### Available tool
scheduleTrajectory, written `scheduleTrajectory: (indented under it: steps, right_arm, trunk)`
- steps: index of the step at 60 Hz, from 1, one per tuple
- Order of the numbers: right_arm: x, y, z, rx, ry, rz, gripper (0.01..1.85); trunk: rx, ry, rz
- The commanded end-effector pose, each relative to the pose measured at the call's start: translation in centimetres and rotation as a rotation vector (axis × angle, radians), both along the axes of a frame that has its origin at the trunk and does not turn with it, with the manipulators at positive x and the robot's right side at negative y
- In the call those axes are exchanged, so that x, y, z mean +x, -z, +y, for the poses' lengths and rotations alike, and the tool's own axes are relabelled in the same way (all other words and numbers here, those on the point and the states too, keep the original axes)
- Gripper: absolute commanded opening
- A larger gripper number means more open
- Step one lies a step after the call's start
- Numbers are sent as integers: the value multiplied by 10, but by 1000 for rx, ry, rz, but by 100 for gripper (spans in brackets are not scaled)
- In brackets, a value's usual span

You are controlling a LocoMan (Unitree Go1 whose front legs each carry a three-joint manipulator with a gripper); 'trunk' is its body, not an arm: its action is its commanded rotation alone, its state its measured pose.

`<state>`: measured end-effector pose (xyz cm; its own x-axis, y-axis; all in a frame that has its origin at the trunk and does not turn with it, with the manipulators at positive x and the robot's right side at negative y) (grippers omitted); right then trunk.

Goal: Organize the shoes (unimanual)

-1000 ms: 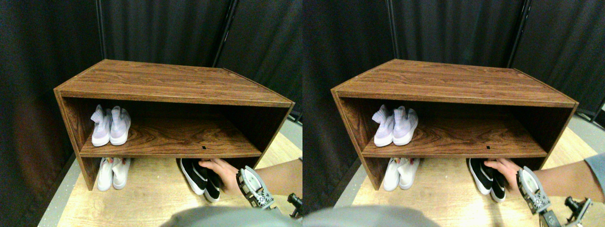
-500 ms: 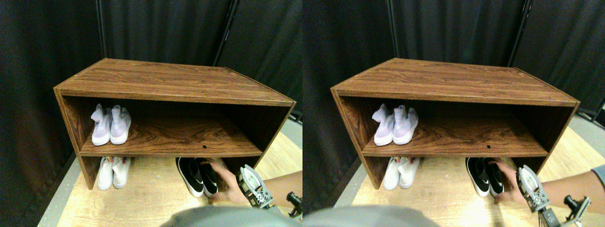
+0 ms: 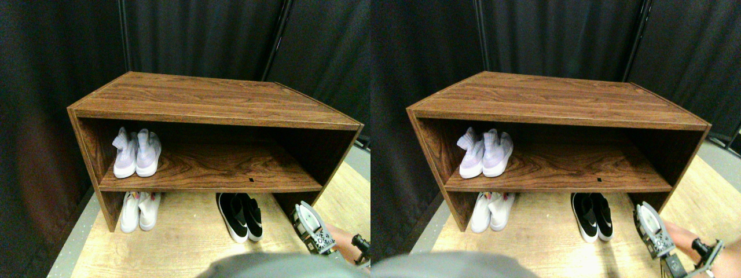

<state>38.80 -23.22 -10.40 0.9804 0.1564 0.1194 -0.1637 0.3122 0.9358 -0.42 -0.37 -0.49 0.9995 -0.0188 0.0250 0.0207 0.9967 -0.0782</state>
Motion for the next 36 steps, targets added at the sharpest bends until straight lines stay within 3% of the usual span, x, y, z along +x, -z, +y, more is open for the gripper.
scheduleTrajectory:
  steps: [1, 36]
  right_arm:
    - [-1, -7, 1, 3, -5, -53, 6]
    - [-6, -8, -2, 17, -25, -54, 6]
  trunk:
    - [-12, -6, 18]
    - [-5, -3, 14]
